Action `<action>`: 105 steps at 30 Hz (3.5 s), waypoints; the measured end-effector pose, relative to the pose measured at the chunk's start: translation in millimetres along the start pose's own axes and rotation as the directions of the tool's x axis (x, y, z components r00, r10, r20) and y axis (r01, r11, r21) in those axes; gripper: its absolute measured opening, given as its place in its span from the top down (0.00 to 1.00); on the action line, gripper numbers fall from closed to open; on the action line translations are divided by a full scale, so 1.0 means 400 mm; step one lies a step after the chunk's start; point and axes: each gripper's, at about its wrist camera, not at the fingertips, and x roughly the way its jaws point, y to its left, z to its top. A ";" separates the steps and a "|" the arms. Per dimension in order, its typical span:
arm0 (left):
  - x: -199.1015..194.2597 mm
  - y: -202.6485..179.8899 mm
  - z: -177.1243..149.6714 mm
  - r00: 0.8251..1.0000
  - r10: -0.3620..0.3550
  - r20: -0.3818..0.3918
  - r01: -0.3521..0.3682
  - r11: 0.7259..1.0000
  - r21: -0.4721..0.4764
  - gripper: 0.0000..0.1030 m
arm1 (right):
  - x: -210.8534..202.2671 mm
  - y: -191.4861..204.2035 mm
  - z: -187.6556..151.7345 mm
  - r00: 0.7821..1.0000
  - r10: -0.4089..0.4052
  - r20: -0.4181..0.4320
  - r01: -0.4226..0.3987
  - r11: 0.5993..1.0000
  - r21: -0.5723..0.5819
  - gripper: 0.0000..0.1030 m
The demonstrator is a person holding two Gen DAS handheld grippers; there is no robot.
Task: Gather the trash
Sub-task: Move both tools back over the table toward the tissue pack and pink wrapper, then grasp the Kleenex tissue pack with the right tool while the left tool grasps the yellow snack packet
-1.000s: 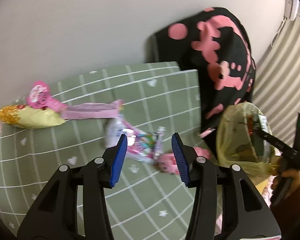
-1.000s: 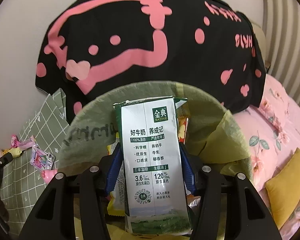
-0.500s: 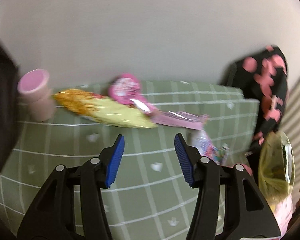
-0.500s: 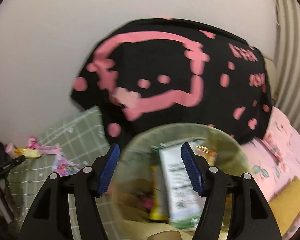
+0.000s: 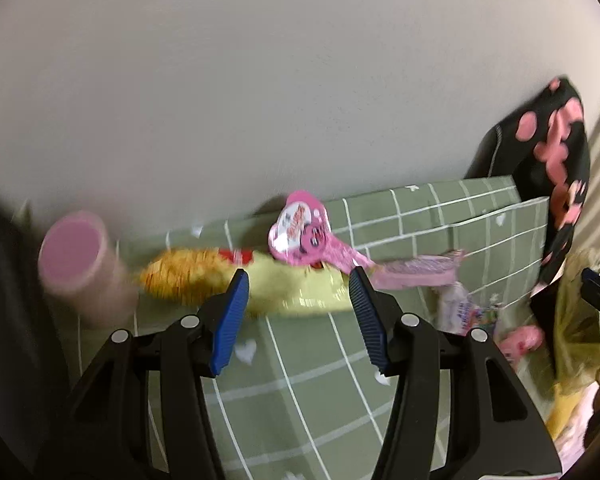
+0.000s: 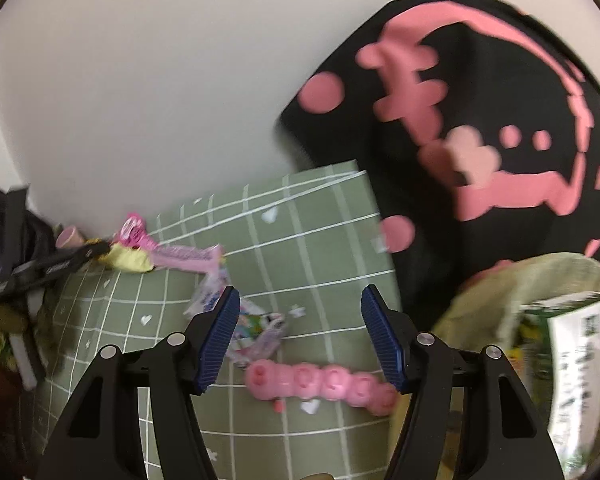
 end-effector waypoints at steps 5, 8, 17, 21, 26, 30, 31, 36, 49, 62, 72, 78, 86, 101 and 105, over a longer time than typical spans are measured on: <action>0.075 -0.003 0.058 0.997 0.032 -0.070 -0.027 0.997 0.072 0.52 | 0.035 0.009 -0.017 1.000 0.008 -0.023 -0.009 1.000 -0.015 0.42; 0.112 -0.008 0.064 0.990 0.027 -0.137 -0.012 0.995 0.103 0.52 | 0.056 -0.003 -0.028 0.999 0.026 -0.041 -0.026 1.000 -0.001 0.42; 0.052 -0.011 0.008 0.982 -0.104 -0.156 0.103 0.995 -0.013 0.51 | 0.137 0.007 -0.062 0.990 0.063 -0.124 -0.068 0.997 -0.038 0.42; 0.007 -0.001 -0.035 0.971 -0.172 -0.166 0.161 0.984 -0.080 0.51 | 0.171 0.011 -0.086 0.983 0.094 -0.160 -0.099 0.995 -0.019 0.43; -0.047 0.021 -0.083 0.970 -0.191 -0.150 0.175 0.978 -0.116 0.51 | 0.205 0.056 -0.068 0.979 0.121 -0.164 -0.139 0.985 -0.101 0.43; -0.068 0.027 -0.083 0.985 -0.122 -0.121 0.110 0.989 -0.097 0.51 | 0.246 0.096 -0.038 0.972 0.155 -0.175 -0.186 0.967 -0.174 0.43; -0.072 0.034 -0.077 0.988 -0.103 -0.113 0.092 0.991 -0.094 0.51 | 0.260 0.105 -0.033 0.970 0.157 -0.187 -0.194 0.961 -0.196 0.43; -0.090 0.036 -0.044 0.996 -0.040 -0.076 0.036 0.998 -0.042 0.51 | 0.315 0.130 -0.041 0.946 0.183 -0.268 -0.242 0.948 -0.207 0.43; -0.102 0.075 -0.049 0.999 -0.010 -0.036 0.007 0.996 -0.089 0.48 | 0.316 0.235 -0.083 0.931 0.159 -0.328 -0.265 0.912 -0.313 0.45; -0.086 0.063 -0.019 0.997 -0.066 -0.027 0.064 0.995 -0.072 0.48 | 0.255 0.237 -0.049 0.944 0.156 -0.290 -0.234 0.937 -0.258 0.89; 0.040 0.000 0.045 0.989 -0.061 -0.132 0.071 0.995 0.074 0.48 | 0.148 0.107 0.005 0.977 0.103 -0.189 -0.121 0.989 -0.089 0.89; 0.094 -0.007 0.035 0.977 -0.036 -0.212 0.062 0.991 0.117 0.48 | 0.121 0.079 -0.014 0.981 0.077 -0.178 -0.089 0.994 -0.059 0.89; 0.045 0.002 -0.024 0.969 -0.079 -0.235 0.093 0.995 0.048 0.48 | 0.098 0.052 -0.013 0.987 0.073 -0.144 -0.080 0.996 -0.043 0.89; -0.081 -0.081 -0.126 0.964 -0.127 -0.235 0.142 0.989 0.047 0.48 | 0.047 0.037 -0.045 0.987 0.112 -0.116 -0.115 0.993 -0.015 0.89; -0.120 -0.097 -0.115 0.979 -0.077 -0.191 0.093 0.992 0.080 0.48 | 0.035 0.037 -0.055 0.986 0.117 -0.115 -0.119 0.993 -0.011 0.89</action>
